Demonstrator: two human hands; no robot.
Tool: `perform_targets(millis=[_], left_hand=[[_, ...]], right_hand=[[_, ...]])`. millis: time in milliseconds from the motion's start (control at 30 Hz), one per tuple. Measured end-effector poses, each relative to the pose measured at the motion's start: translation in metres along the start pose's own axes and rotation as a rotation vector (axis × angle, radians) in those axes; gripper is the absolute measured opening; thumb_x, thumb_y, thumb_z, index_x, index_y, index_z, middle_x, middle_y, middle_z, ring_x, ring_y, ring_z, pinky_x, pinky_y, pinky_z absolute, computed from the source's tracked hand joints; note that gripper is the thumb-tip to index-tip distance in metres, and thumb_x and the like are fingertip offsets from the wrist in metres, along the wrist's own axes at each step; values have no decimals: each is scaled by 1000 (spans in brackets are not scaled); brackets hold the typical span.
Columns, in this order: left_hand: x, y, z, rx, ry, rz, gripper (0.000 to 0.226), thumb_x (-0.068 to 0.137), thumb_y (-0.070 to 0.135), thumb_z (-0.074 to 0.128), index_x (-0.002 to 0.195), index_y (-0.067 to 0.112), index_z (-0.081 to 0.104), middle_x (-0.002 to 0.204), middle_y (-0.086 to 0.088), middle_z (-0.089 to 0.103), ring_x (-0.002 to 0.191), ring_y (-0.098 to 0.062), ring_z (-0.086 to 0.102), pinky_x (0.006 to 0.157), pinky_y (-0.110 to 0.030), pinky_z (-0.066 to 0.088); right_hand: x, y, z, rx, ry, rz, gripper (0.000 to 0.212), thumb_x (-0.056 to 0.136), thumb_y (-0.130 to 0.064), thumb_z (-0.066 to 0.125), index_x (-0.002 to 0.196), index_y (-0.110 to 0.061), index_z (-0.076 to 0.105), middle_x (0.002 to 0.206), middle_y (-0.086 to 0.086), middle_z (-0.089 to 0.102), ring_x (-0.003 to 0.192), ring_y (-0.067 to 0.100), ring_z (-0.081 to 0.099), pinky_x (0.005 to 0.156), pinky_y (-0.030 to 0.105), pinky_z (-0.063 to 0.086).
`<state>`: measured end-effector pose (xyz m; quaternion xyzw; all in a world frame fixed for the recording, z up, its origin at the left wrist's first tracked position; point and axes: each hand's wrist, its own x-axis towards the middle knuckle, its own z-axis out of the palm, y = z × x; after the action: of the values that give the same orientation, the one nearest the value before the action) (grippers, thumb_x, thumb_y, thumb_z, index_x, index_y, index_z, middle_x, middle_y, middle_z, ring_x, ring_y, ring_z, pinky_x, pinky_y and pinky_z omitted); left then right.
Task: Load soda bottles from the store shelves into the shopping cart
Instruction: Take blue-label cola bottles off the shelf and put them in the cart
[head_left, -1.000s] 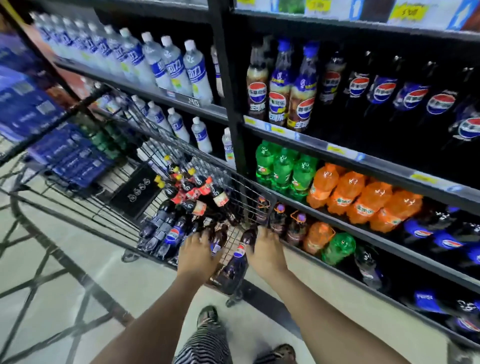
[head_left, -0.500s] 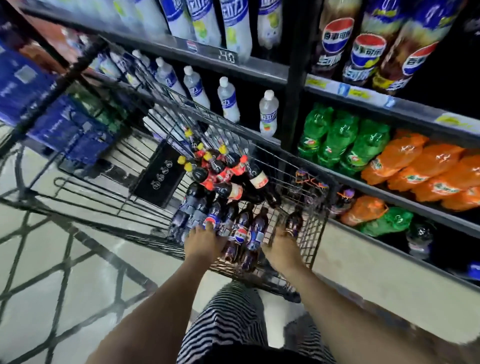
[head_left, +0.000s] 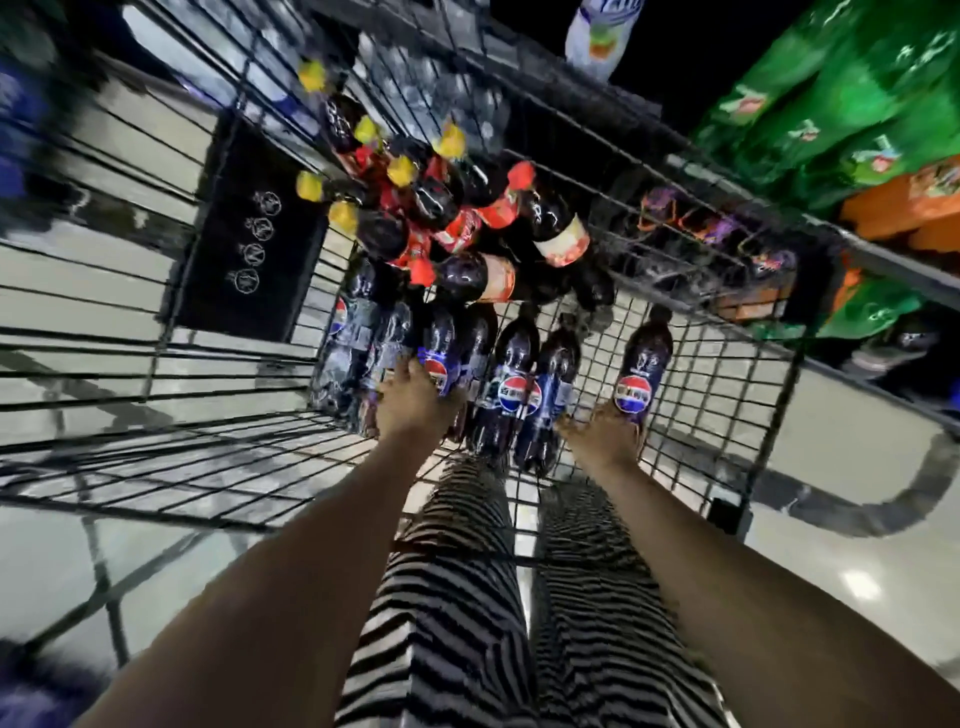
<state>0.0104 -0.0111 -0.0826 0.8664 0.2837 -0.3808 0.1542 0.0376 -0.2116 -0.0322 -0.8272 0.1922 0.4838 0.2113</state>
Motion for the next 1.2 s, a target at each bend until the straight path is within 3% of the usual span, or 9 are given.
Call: perform_targets(millis=[67,133,233,533,633,767,933,1100,1200], left_hand=[[12,-4,12,-126,5,-39,85,86,60,56,143,4,28,138,-21,49,122,-42,50,96,-49,46],[20,-5,21,-180,40,-71,84,81,60,62,137,3,36,130,-25,53,119,-43,51,96,-49,46],[29,-1,25,-159,69,-100,85,78,58,67,134,1,38,131,-25,49,119,-42,50,97,-48,46],[40,-9,34,-76,74,-74,96,72,63,68,138,2,35,139,-23,37,123,-39,47,98,-47,47],[39,-5,29,-16,75,-77,88,74,62,68,133,3,40,130,-20,44,113,-33,52,92,-41,50],[33,8,20,-27,41,-113,74,82,53,66,129,1,42,126,-19,47,105,-28,57,85,-35,51],[23,16,9,-169,-14,-163,60,83,50,69,116,2,53,107,-15,65,97,-31,64,76,-36,51],[2,15,-10,-379,-34,-196,54,73,47,79,108,9,64,97,-9,70,82,-25,65,68,-31,53],[-20,18,-21,-515,-3,-241,49,74,37,81,108,5,65,101,-11,69,82,-25,63,69,-29,55]], right_hand=[[12,-2,9,54,1,52,64,92,-44,53,133,4,43,138,26,42,128,37,43,105,36,36],[23,-3,16,141,6,79,74,88,-41,61,141,2,31,147,26,33,131,38,38,108,37,33],[38,-6,29,232,19,119,71,85,-34,68,135,6,38,124,27,55,116,38,54,95,36,45],[68,-10,48,263,59,148,78,71,-39,80,128,1,45,116,17,61,88,21,56,72,28,50],[85,9,50,284,-12,145,81,61,-49,83,124,-8,54,115,9,64,104,24,61,77,23,48],[73,13,27,515,-146,136,33,74,-18,80,102,-17,64,91,2,64,93,20,61,79,25,45],[39,12,-5,709,-256,64,17,79,-11,73,90,-14,60,82,0,64,100,31,64,71,27,49],[8,19,-33,757,-305,-20,88,74,-33,77,144,-14,27,143,9,36,123,25,40,105,38,29],[-15,23,-56,752,-322,-100,94,74,-35,77,147,-15,21,148,7,31,130,24,35,108,37,26]])
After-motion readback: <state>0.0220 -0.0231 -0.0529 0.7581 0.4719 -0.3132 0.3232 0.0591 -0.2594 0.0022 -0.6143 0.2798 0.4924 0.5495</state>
